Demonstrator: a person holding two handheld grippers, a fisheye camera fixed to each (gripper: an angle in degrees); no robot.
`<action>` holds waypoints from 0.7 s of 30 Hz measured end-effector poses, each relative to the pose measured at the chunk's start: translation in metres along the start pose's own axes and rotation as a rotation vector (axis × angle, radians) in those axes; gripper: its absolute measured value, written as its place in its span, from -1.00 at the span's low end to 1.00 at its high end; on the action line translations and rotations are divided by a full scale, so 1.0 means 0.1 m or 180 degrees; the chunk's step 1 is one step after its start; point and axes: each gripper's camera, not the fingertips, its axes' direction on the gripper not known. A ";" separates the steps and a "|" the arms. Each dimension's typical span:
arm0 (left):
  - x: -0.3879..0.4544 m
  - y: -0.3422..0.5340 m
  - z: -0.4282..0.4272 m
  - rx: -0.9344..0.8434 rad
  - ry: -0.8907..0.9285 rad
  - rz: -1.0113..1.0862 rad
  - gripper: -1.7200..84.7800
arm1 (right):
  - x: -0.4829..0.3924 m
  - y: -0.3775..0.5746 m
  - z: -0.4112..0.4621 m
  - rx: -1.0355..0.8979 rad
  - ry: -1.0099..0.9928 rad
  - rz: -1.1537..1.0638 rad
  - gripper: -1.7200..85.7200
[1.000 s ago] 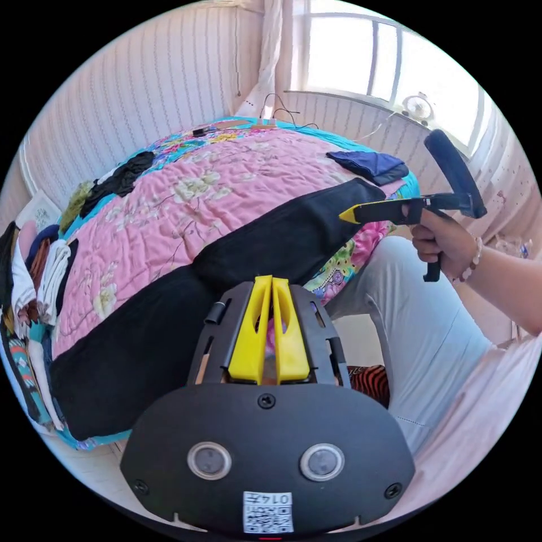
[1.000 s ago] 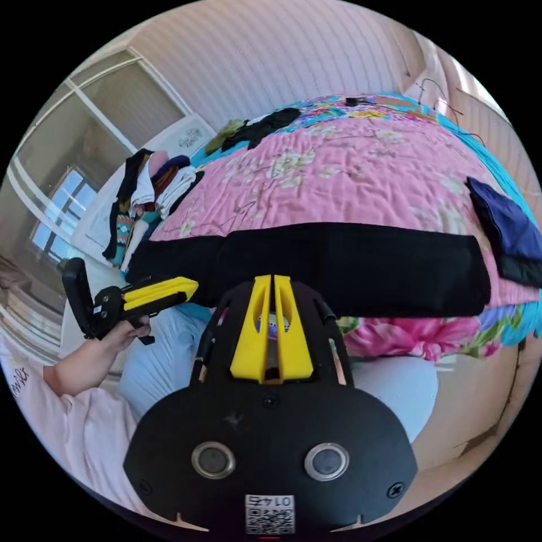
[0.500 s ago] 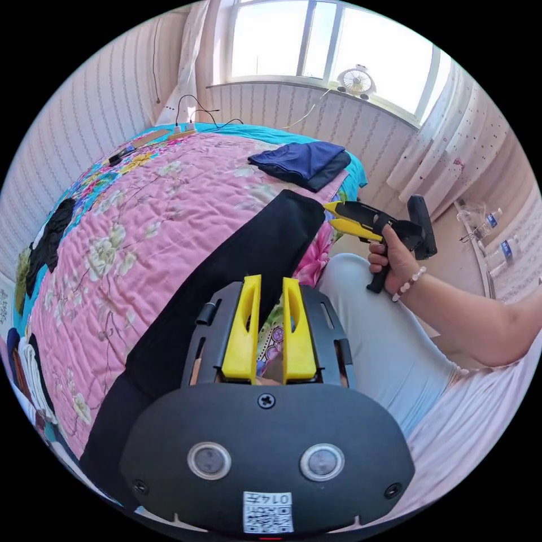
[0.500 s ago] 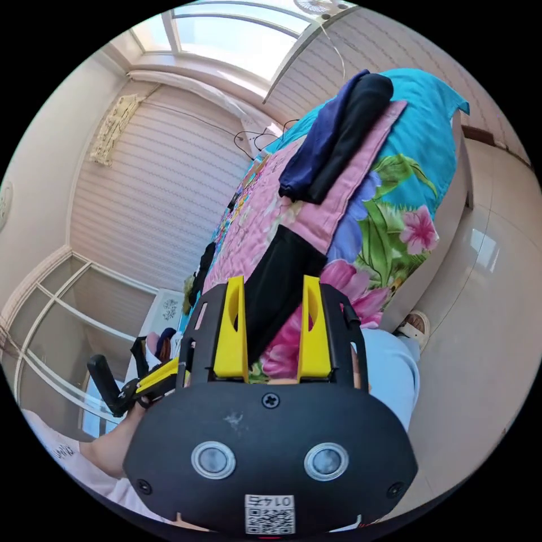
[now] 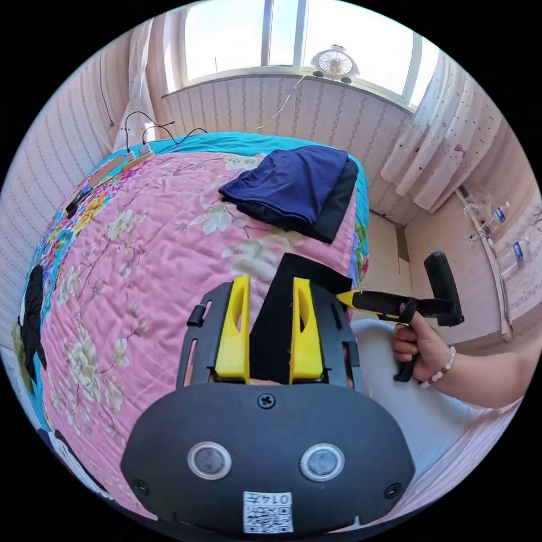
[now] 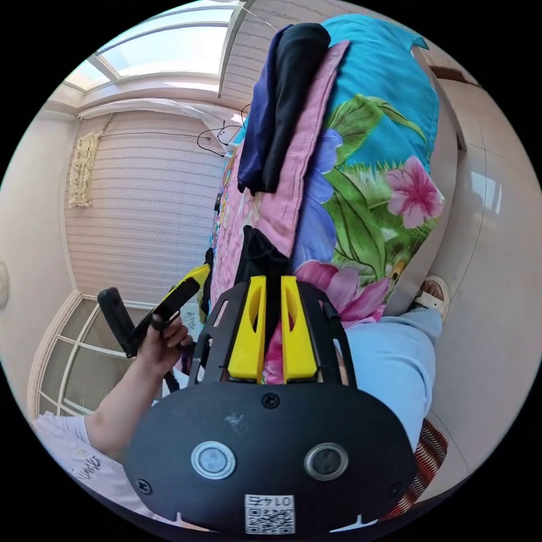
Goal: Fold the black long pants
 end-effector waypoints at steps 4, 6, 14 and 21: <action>0.04 -0.23 0.45 -0.0420 0.0285 0.0140 -0.60 | 0.22 0.00 -0.07 0.0017 -0.0349 -0.0141 -0.87; 0.05 -0.27 0.70 -0.0598 0.0347 0.0138 -0.59 | 0.34 -0.03 -0.06 -0.0023 -0.0419 -0.0053 -0.85; 0.07 -0.31 0.75 -0.0459 0.0343 0.0103 -0.58 | 0.36 -0.09 0.03 -0.0118 -0.0194 -0.0357 -0.74; 0.01 -0.23 0.66 -0.0404 0.0445 0.0100 -0.78 | 0.41 -0.19 0.08 -0.0138 -0.0048 -0.0191 -0.89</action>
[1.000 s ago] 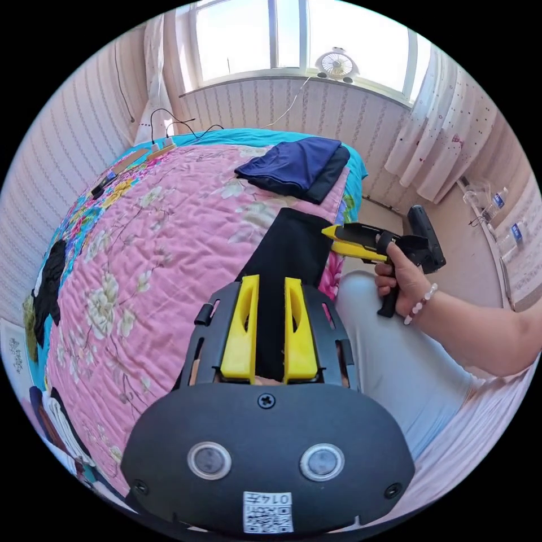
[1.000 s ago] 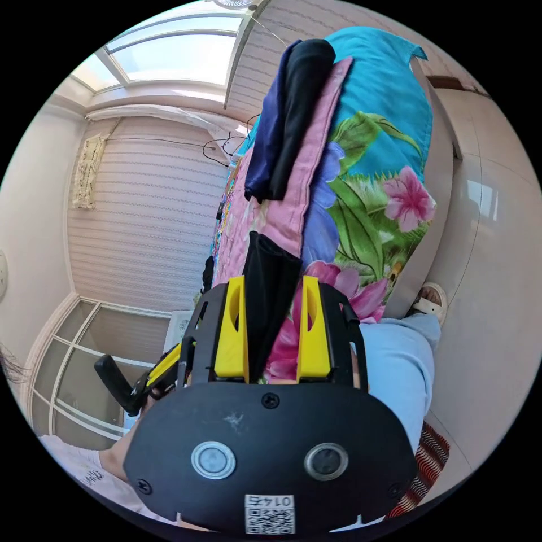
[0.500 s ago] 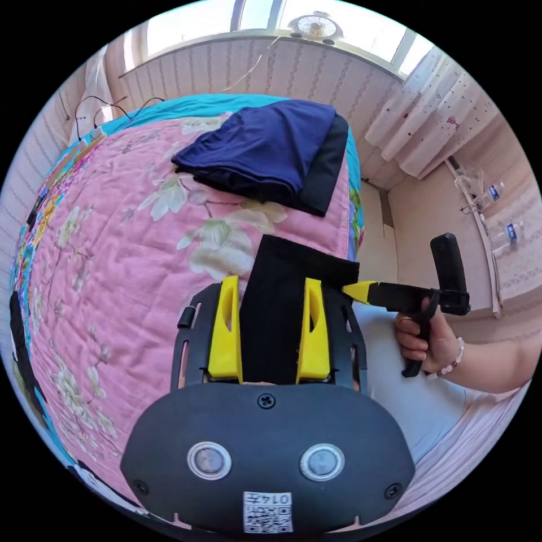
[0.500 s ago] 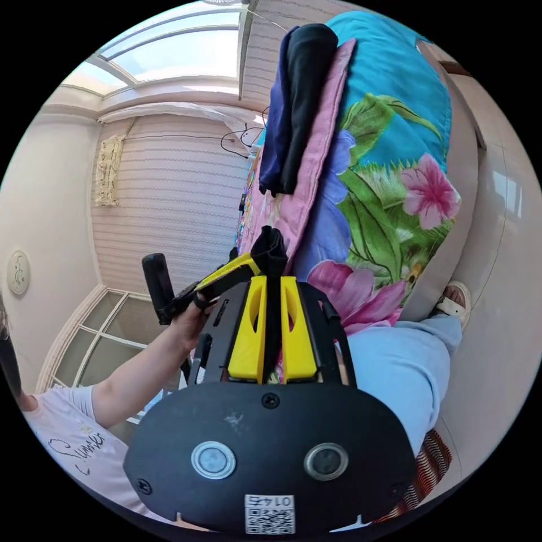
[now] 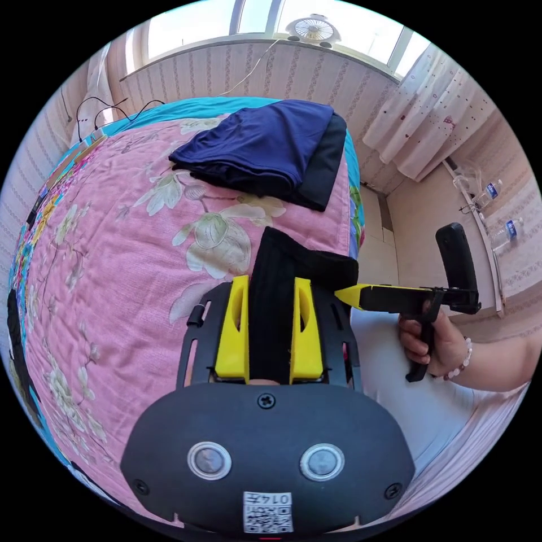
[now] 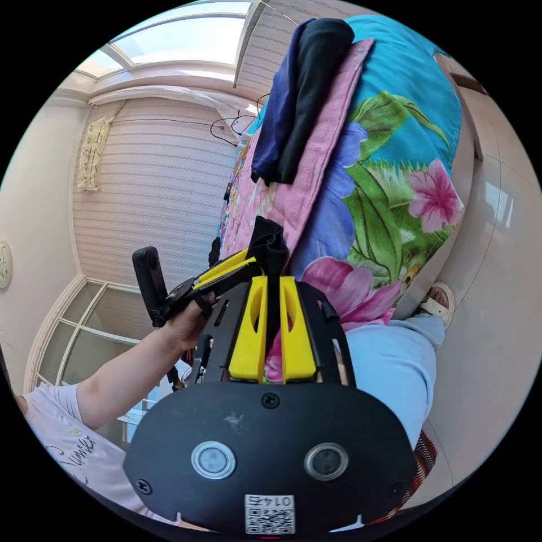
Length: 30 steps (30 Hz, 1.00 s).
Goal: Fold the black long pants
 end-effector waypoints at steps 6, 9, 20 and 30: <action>-0.04 0.18 -0.20 0.0023 0.0162 -0.0156 -0.87 | -0.08 -0.10 0.00 0.0006 -0.0084 -0.0028 -0.93; 0.05 0.32 -0.43 0.0100 0.0083 -0.0097 -0.89 | -0.17 -0.14 -0.02 0.0031 -0.0143 -0.0073 -0.94; 0.25 1.49 -1.62 0.0739 0.0126 -0.0289 -0.90 | -0.94 -0.26 -0.23 -0.0052 -0.0503 -0.0475 -0.95; 0.07 3.74 -3.15 0.1734 0.0043 -0.0749 -0.89 | -2.83 -0.08 -0.21 -0.0702 -0.1077 -0.1464 -0.95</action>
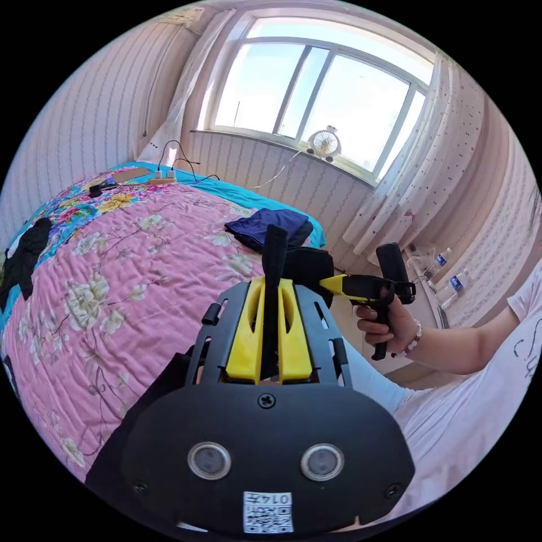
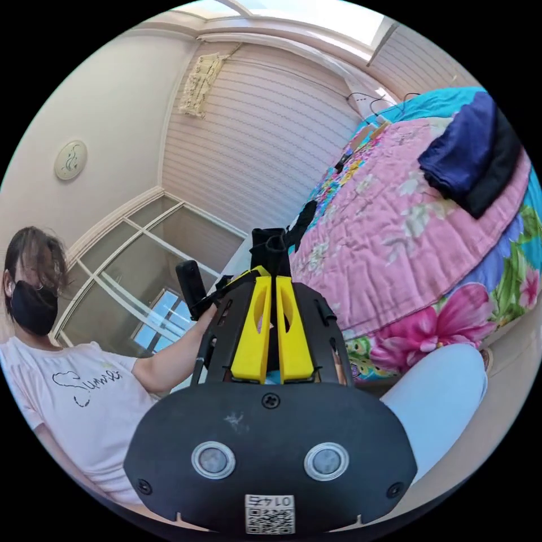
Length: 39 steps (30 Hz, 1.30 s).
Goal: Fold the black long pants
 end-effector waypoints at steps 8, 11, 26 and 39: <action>-0.83 1.47 -2.19 0.0732 -0.0541 -0.0720 -0.87 | -1.69 -0.55 1.99 -0.1228 -0.0659 -0.0824 -0.95; -1.15 2.15 -3.19 0.1078 -0.1034 -0.1132 -0.84 | -2.40 -0.62 2.98 -0.1610 -0.0934 -0.1011 -0.95; -1.58 6.00 -5.25 0.1457 -0.1924 -0.3626 -0.85 | -4.50 0.10 5.94 -0.3694 -0.0021 -0.2099 -0.89; -1.95 6.70 -5.31 0.1020 -0.1055 -0.3872 -0.78 | -6.18 0.48 7.11 -0.4382 0.0663 -0.4143 -0.77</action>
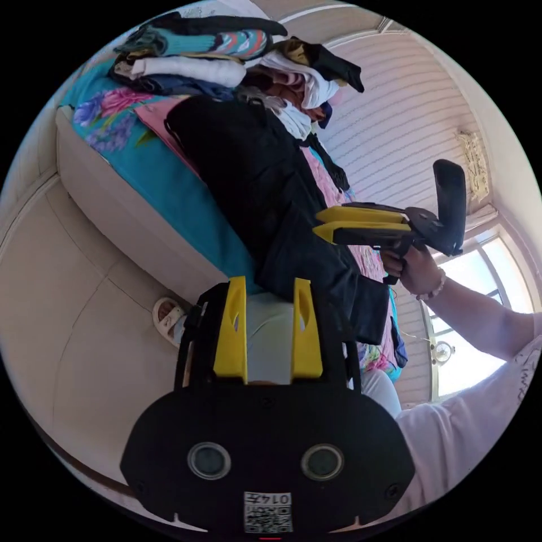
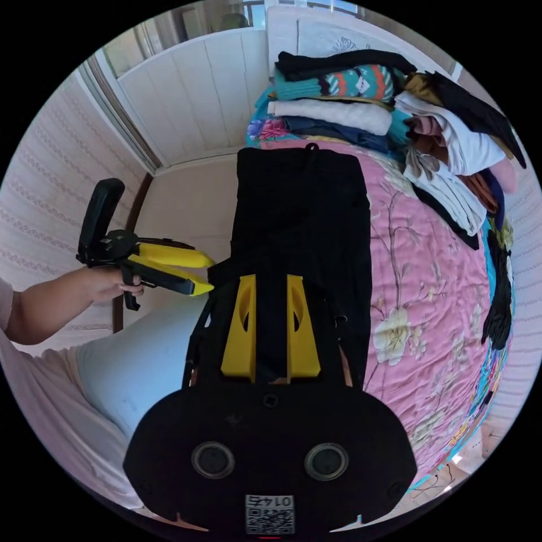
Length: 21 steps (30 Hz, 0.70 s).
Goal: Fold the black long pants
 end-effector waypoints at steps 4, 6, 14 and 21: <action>-0.09 -0.06 -0.23 -0.0026 0.0203 -0.0013 -0.94 | 0.07 -0.26 -0.19 -0.0285 -0.0085 0.0228 -0.88; -0.02 -0.03 -0.49 0.0165 0.0178 0.0124 -0.96 | 0.09 -0.33 -0.48 -0.0140 -0.0210 0.0147 -0.94; -0.03 -0.19 -0.71 0.0680 -0.0872 0.0114 -0.78 | 0.49 -0.79 -1.23 0.0161 -0.0150 0.0461 -0.92; -0.12 -0.12 -0.76 0.0653 -0.0464 -0.0043 -0.73 | 0.58 -1.05 -1.32 -0.0077 -0.0128 0.0402 -0.73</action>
